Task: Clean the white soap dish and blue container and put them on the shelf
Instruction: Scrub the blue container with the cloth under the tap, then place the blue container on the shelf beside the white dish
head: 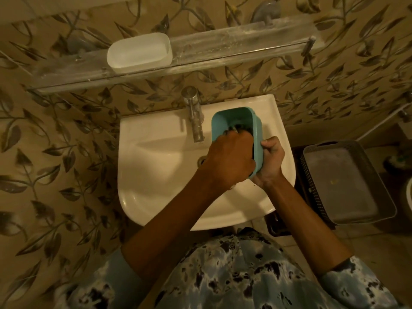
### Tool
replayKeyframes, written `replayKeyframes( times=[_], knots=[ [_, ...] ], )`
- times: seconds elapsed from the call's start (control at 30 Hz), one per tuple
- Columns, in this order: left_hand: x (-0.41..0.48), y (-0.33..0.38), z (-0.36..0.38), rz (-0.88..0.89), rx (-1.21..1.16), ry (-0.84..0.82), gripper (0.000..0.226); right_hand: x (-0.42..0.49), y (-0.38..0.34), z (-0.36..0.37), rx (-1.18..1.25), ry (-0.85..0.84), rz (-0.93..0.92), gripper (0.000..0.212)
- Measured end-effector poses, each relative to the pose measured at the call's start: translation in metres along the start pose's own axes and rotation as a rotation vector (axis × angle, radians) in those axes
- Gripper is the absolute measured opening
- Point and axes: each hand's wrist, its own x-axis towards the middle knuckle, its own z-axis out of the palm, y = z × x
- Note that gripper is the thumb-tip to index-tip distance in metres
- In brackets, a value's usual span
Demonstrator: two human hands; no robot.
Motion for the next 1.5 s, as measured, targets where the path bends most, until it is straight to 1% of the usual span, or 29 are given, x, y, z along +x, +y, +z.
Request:
replayKeyframes(
  times=[0.07, 0.13, 0.17, 0.27, 0.33, 0.43, 0.5, 0.6, 0.67, 0.7, 0.77, 0.83, 0.93, 1.0, 1.07, 1.17, 1.3, 1.37, 1.43, 1.47, 1.5],
  knots=[
    [0.001, 0.001, -0.004, -0.002, -0.11, -0.141, 0.027, 0.002, -0.002, -0.003, 0.015, -0.011, -0.051, 0.055],
    [0.002, -0.003, -0.003, -0.02, -0.201, -0.232, 0.011, 0.004, -0.006, -0.005, -0.007, -0.046, -0.083, 0.058],
    [0.004, -0.006, -0.001, -0.029, -0.258, -0.257, 0.011, 0.005, -0.008, -0.007, -0.025, -0.06, -0.09, 0.059],
    [0.009, -0.016, 0.001, -0.057, -0.462, -0.324, 0.026, 0.007, -0.008, -0.013, -0.066, -0.085, -0.1, 0.061],
    [0.008, -0.02, -0.001, -0.078, -0.603, -0.372, 0.029, 0.009, -0.004, -0.018, -0.049, -0.076, -0.092, 0.065],
    [0.003, -0.029, -0.002, -0.117, -0.966, -0.423, 0.032, 0.01, -0.004, -0.021, -0.005, -0.054, -0.093, 0.067],
    [-0.001, -0.038, -0.004, -0.146, -1.257, -0.391, 0.037, 0.012, -0.007, -0.02, 0.034, -0.04, -0.109, 0.065],
    [-0.005, -0.057, -0.01, -0.176, -1.612, -0.243, 0.033, 0.019, -0.011, -0.016, 0.109, 0.038, -0.163, 0.069],
    [-0.008, -0.074, -0.016, -0.177, -1.742, -0.093, 0.028, 0.024, -0.012, -0.018, 0.144, 0.087, -0.182, 0.078],
    [-0.009, -0.085, -0.016, -0.172, -1.788, -0.029, 0.029, 0.025, -0.012, -0.021, 0.152, 0.096, -0.187, 0.08],
    [-0.009, -0.112, -0.014, -0.195, -1.823, 0.07, 0.04, 0.025, -0.012, -0.027, 0.155, 0.092, -0.192, 0.079],
    [-0.005, -0.143, -0.007, -0.311, -1.712, 0.169, 0.048, 0.024, -0.012, -0.031, 0.136, 0.08, -0.186, 0.078],
    [0.007, -0.187, 0.008, -0.526, -1.392, 0.313, 0.053, 0.023, -0.011, -0.033, 0.107, 0.068, -0.173, 0.077],
    [0.021, -0.213, 0.016, -0.58, -1.157, 0.376, 0.052, 0.025, -0.01, -0.033, 0.099, 0.043, -0.167, 0.081],
    [0.037, -0.23, 0.02, -0.538, -0.929, 0.412, 0.05, 0.027, -0.009, -0.034, 0.097, 0.012, -0.147, 0.082],
    [0.063, -0.244, 0.021, -0.395, -0.728, 0.469, 0.041, 0.029, -0.007, -0.037, 0.094, -0.024, -0.109, 0.082],
    [0.098, -0.27, 0.04, -0.083, -0.408, 0.453, 0.056, 0.027, -0.007, -0.039, 0.091, -0.052, -0.108, 0.082],
    [0.111, -0.283, 0.055, -0.036, -0.262, 0.392, 0.06, 0.026, -0.005, -0.042, 0.17, -0.073, -0.085, 0.078],
    [0.121, -0.289, 0.07, -0.01, -0.121, 0.364, 0.062, 0.024, -0.006, -0.045, 0.279, -0.093, -0.042, 0.065],
    [0.122, -0.288, 0.074, -0.03, -0.068, 0.357, 0.062, 0.02, -0.007, -0.048, 0.3, -0.069, -0.017, 0.057],
    [0.123, -0.289, 0.079, -0.055, -0.042, 0.358, 0.063, 0.014, -0.01, -0.049, 0.276, 0.01, 0.025, 0.051]
  ],
)
